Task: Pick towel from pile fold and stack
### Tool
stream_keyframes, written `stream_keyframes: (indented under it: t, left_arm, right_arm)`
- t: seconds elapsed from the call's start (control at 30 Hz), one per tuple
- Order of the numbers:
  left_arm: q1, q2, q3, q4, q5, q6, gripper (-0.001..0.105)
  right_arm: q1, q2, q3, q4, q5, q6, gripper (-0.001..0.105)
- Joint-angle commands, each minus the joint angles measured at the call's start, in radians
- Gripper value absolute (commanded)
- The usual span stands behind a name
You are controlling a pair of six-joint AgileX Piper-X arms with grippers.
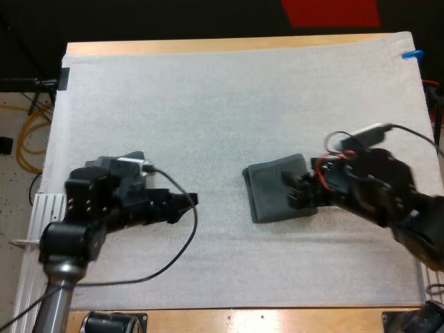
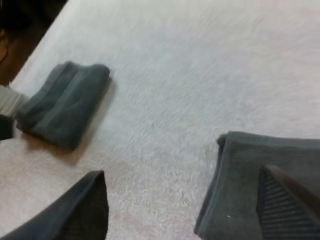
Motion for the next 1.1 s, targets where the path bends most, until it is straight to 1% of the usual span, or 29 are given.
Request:
stream_keyframes:
  t: [0.0,0.03,0.13,0.2,0.23,0.27,0.4,0.6,0.7,0.87,1.07]
  left_arm:
    - [-0.042,0.037,-0.005,-0.062,0.005,-0.033,0.077]
    - [-0.064,0.053,-0.005,-0.081,-0.005,-0.044,0.077]
    - [-0.160,0.154,-0.005,-0.197,-0.082,-0.108,0.077]
    - [-0.235,0.234,-0.005,-0.276,-0.172,-0.170,0.077]
    - [-0.249,0.261,-0.005,-0.301,-0.190,-0.195,0.077]
    - [-0.277,0.309,-0.005,-0.343,-0.207,-0.240,0.077]
    - [-0.342,0.467,-0.005,-0.456,-0.208,-0.377,0.077]
    - [-0.380,0.665,-0.005,-0.562,-0.202,-0.513,0.077]
    - [-0.381,0.727,-0.009,-0.610,-0.186,-0.561,0.077]
    - [-0.381,0.814,-0.054,-0.614,-0.177,-0.589,0.077]
    - [-0.389,0.903,-0.134,-0.590,-0.102,-0.635,0.077]
  right_arm:
    - [0.000,-0.041,-0.006,0.032,0.021,-0.012,0.062]
    - [0.000,-0.053,-0.006,0.040,0.024,-0.012,0.062]
    - [0.000,-0.110,-0.006,0.075,0.024,-0.012,0.062]
    - [0.000,-0.139,-0.006,0.104,0.035,-0.012,0.062]
    - [0.000,-0.145,-0.006,0.110,0.035,-0.012,0.062]
    - [0.000,-0.155,-0.006,0.126,0.035,-0.012,0.062]
    - [0.000,-0.177,-0.006,0.175,0.035,-0.010,0.062]
    - [0.000,-0.184,-0.006,0.210,0.035,-0.010,0.062]
    - [0.000,-0.184,-0.006,0.210,0.035,-0.010,0.062]
    - [0.000,-0.184,-0.006,0.210,0.035,-0.010,0.062]
    - [0.000,-0.184,-0.006,0.210,0.035,-0.010,0.062]
